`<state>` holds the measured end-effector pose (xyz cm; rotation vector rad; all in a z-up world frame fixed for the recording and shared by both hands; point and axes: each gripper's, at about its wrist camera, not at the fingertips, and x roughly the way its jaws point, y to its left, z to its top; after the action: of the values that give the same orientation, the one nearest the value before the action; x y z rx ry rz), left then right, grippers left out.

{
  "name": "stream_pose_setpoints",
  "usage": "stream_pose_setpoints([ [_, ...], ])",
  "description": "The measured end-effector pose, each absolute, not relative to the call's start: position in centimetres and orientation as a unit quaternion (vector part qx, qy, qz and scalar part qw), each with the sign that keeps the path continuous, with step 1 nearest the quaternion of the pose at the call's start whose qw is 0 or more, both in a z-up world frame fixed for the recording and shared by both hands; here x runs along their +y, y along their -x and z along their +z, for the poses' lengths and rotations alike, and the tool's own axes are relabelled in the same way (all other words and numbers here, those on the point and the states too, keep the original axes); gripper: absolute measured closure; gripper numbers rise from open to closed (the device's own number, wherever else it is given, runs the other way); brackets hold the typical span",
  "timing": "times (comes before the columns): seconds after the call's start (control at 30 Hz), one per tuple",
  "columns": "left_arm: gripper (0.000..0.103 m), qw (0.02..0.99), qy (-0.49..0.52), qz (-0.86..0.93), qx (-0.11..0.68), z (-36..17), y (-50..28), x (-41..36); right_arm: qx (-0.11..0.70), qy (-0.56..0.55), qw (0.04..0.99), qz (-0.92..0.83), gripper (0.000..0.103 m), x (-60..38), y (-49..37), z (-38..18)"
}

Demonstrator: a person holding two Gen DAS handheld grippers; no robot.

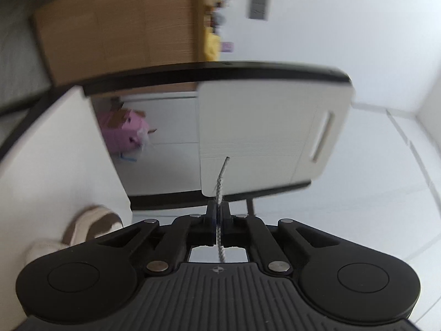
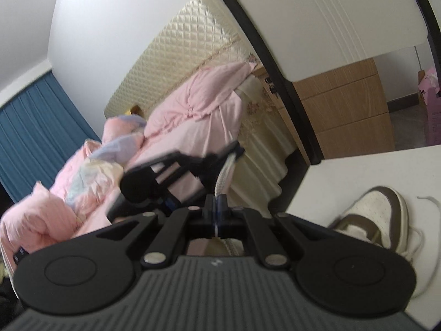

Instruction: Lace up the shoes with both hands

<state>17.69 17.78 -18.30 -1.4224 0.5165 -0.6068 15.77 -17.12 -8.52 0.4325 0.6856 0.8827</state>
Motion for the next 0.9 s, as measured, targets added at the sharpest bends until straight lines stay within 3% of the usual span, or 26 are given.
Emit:
stream_pose_setpoints([
  [0.1, 0.101, 0.698, 0.621, -0.266, 0.240, -18.1, -17.7, 17.7, 0.324, -0.189, 0.828, 0.416, 0.094, -18.0, -15.3, -8.6],
  [0.17, 0.101, 0.710, 0.611, -0.259, 0.235, -17.9, -17.6, 17.9, 0.322, -0.182, 0.830, 0.417, 0.080, -19.3, -15.1, -8.9],
  [0.23, 0.101, 0.716, 0.608, -0.264, 0.218, -17.5, -17.4, 18.1, 0.318, -0.185, 0.833, 0.413, 0.074, -20.9, -15.4, -9.1],
  [0.4, 0.100, 0.744, 0.585, -0.253, 0.200, -16.9, -17.3, 18.1, 0.326, -0.158, 0.866, 0.344, 0.073, -24.6, -18.5, -10.6],
  [0.67, 0.100, 0.769, 0.551, -0.255, 0.200, -16.7, -18.7, 17.1, 0.405, 0.053, 0.880, 0.244, 0.073, -23.4, -25.6, -16.7],
  [0.9, 0.100, 0.779, 0.526, -0.258, 0.224, -17.0, -20.4, 16.0, 0.426, 0.090, 0.873, 0.220, 0.075, -23.8, -28.1, -19.7],
])
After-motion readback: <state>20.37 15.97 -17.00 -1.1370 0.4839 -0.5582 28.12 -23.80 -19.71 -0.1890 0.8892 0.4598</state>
